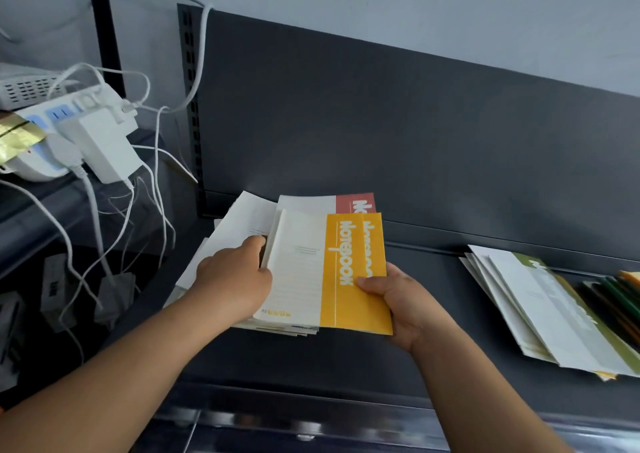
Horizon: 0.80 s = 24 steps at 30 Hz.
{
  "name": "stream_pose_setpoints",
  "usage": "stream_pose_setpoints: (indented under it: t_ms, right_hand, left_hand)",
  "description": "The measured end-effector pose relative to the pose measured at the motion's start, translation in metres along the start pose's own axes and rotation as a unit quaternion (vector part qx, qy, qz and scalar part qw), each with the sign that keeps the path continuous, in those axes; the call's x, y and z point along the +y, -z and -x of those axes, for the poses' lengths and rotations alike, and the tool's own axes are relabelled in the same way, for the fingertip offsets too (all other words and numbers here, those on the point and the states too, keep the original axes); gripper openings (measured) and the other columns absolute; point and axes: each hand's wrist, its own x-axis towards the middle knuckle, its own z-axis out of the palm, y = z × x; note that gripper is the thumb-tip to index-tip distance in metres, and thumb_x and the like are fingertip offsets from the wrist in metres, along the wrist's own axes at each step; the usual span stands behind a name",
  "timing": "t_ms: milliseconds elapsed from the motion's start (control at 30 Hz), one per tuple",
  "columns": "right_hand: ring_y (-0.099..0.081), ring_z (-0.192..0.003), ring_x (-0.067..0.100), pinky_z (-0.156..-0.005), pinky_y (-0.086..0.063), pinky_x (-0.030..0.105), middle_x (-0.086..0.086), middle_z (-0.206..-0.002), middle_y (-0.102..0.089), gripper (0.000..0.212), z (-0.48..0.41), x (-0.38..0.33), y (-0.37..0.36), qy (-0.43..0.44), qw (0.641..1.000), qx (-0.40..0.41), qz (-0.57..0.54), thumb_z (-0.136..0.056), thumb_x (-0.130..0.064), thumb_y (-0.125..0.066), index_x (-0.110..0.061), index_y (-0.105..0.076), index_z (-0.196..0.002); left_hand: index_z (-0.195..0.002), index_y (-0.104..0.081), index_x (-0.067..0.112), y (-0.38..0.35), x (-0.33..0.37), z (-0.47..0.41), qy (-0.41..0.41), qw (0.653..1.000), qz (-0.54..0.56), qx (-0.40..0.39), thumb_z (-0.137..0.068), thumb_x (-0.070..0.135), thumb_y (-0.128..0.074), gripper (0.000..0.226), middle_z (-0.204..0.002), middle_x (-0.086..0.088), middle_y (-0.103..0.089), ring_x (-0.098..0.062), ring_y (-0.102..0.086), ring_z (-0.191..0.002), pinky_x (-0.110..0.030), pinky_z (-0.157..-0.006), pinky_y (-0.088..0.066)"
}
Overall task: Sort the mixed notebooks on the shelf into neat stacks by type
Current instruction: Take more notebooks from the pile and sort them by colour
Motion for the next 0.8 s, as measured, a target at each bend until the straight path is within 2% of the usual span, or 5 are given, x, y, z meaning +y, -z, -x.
stream_pose_setpoints:
  t_ms: [433, 500, 600, 667, 800]
  right_hand:
    - [-0.071, -0.093, 0.034, -0.066, -0.057, 0.044, 0.009, -0.104, -0.074, 0.03, 0.015, -0.009, 0.073, 0.048, 0.99, 0.131, 0.006, -0.092, -0.003, -0.059, -0.021, -0.059, -0.116]
    - [-0.07, -0.093, 0.034, -0.066, -0.057, 0.043, 0.009, -0.106, -0.073, 0.029, 0.017, -0.005, 0.08, 0.037, 0.989, 0.141, 0.009, -0.092, -0.004, -0.059, -0.021, -0.059, -0.115]
    - [-0.069, -0.096, 0.035, -0.069, -0.057, 0.045, 0.01, -0.109, -0.072, 0.031, 0.021, 0.001, 0.088, 0.027, 0.987, 0.154, 0.025, -0.092, -0.005, -0.06, -0.021, -0.058, -0.118]
    - [-0.069, -0.096, 0.035, -0.072, -0.057, 0.047, 0.01, -0.108, -0.071, 0.031, 0.023, 0.006, 0.09, 0.024, 0.986, 0.162, 0.042, -0.092, -0.006, -0.06, -0.022, -0.057, -0.119]
    - [-0.069, -0.095, 0.034, -0.073, -0.057, 0.046, 0.01, -0.105, -0.072, 0.025, 0.028, 0.015, 0.087, 0.009, 0.987, 0.154, 0.048, -0.093, -0.006, -0.06, -0.023, -0.059, -0.111]
  left_hand:
    - [-0.14, -0.039, 0.023, -0.003, 0.005, -0.001, -0.064, 0.985, -0.161, -0.025, -0.097, 0.041, -0.036, 0.047, -0.135, 0.002, -0.052, -0.021, -0.042, -0.124, -0.035, -0.098, -0.037]
    - [-0.144, -0.034, 0.025, -0.007, 0.006, -0.002, -0.07, 0.979, -0.183, -0.052, -0.094, 0.056, -0.033, 0.059, -0.151, -0.001, -0.035, -0.024, -0.027, -0.138, -0.04, -0.107, -0.027]
    - [-0.154, -0.008, 0.027, -0.014, 0.008, 0.003, -0.082, 0.97, -0.194, -0.124, -0.078, 0.081, -0.038, 0.098, -0.162, -0.003, 0.011, -0.023, 0.015, -0.147, -0.045, -0.117, 0.0]
    - [-0.154, 0.004, 0.028, -0.018, 0.01, 0.006, -0.103, 0.962, -0.206, -0.147, -0.073, 0.082, -0.045, 0.108, -0.16, -0.002, 0.017, -0.021, 0.019, -0.147, -0.045, -0.119, 0.005]
    - [-0.154, 0.003, 0.028, -0.021, 0.015, 0.011, -0.142, 0.957, -0.199, -0.154, -0.089, 0.062, -0.046, 0.088, -0.161, 0.0, 0.014, -0.019, 0.015, -0.148, -0.042, -0.12, 0.002]
